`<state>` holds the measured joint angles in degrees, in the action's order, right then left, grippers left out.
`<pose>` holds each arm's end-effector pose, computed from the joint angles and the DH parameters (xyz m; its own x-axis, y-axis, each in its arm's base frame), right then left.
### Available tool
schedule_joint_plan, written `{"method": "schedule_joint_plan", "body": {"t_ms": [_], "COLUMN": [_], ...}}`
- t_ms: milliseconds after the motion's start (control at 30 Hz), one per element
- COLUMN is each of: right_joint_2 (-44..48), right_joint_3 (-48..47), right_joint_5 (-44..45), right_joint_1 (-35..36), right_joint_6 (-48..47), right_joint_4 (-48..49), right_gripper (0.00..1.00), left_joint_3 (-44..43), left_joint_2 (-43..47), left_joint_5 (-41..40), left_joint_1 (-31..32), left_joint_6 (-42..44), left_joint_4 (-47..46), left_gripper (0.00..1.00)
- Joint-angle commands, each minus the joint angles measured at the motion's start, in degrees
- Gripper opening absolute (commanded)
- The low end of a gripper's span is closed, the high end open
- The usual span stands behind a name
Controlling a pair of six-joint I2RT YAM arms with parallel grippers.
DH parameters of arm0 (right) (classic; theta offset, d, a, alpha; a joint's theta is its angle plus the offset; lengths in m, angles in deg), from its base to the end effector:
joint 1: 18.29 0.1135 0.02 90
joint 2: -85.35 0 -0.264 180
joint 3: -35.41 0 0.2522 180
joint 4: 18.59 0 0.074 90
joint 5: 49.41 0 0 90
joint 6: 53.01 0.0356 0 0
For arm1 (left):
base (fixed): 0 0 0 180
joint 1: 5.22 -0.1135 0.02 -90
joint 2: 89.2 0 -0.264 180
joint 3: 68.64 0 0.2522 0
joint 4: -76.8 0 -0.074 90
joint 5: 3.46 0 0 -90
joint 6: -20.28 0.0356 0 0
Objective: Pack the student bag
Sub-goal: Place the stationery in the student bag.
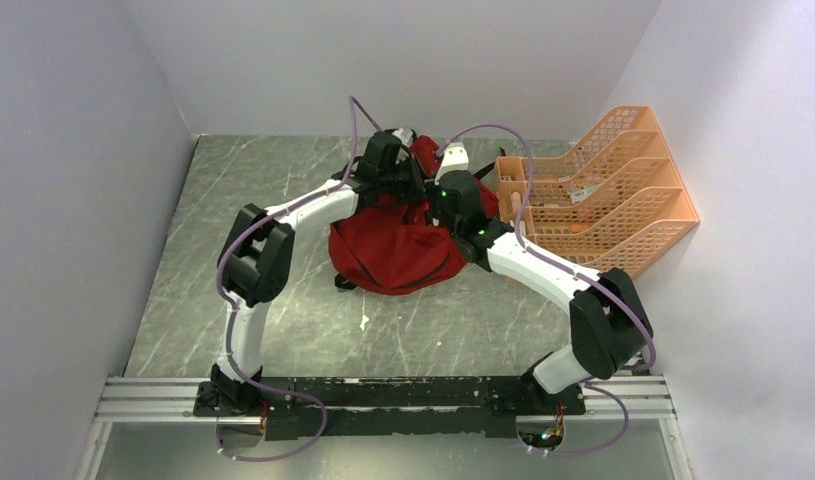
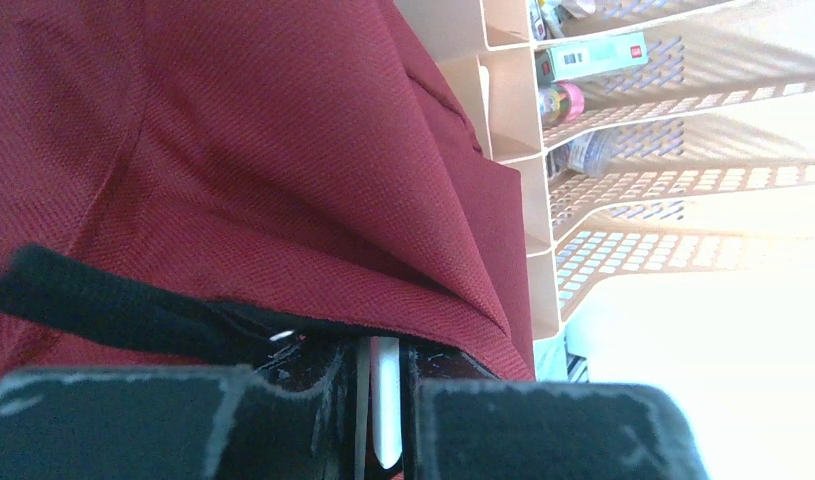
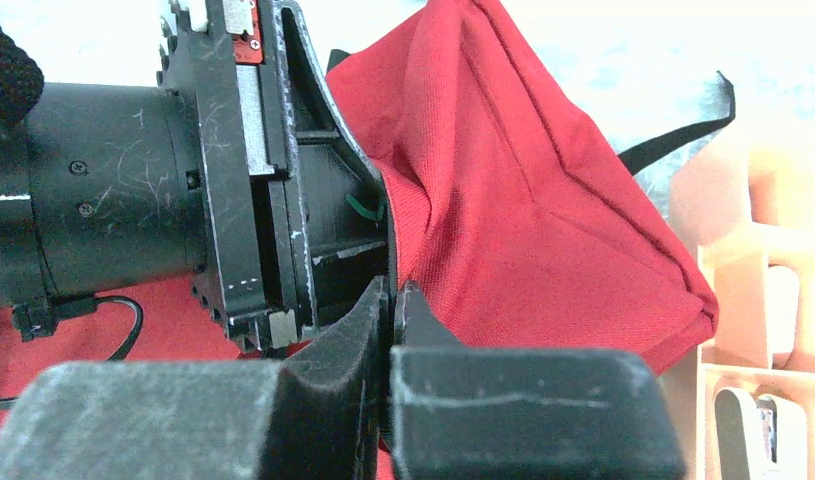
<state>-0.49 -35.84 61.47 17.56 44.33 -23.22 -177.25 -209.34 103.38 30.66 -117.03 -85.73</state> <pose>0.2880 0.1925 0.2780 -0.2997 -0.0693 -0.9515 -0.2381 0.9712 0.0043 0.3944 -0.2980 0.2390 -0.8296 -0.2682 -0.4898 0.2308 0.6340 -0.7381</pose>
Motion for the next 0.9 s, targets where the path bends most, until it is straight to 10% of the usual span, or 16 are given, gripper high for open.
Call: {"method": "schedule_joint_plan", "body": {"t_ms": [0, 367, 867], "right_joint_2": [2.7, 2.2, 2.3], "right_joint_3": [-0.3, -0.7, 0.2], "right_joint_5": [-1.7, -1.9, -0.9], "right_joint_1": [1.0, 1.0, 1.0], "right_joint_6": [1.2, 1.5, 1.2], "right_joint_4": [1.8, 1.4, 2.4], "right_gripper": [0.00, 0.00, 0.00], "left_joint_3": [3.8, 6.9, 25.0], "left_joint_2": [2.3, 5.4, 24.1], "left_joint_5": [-3.9, -3.4, -1.6], "left_joint_1": [-2.2, -2.3, -3.5], "left_joint_6": [-5.8, -7.3, 0.5], "left_joint_4": [-5.9, -5.9, -2.9], "left_gripper": [0.16, 0.60, 0.57]}}
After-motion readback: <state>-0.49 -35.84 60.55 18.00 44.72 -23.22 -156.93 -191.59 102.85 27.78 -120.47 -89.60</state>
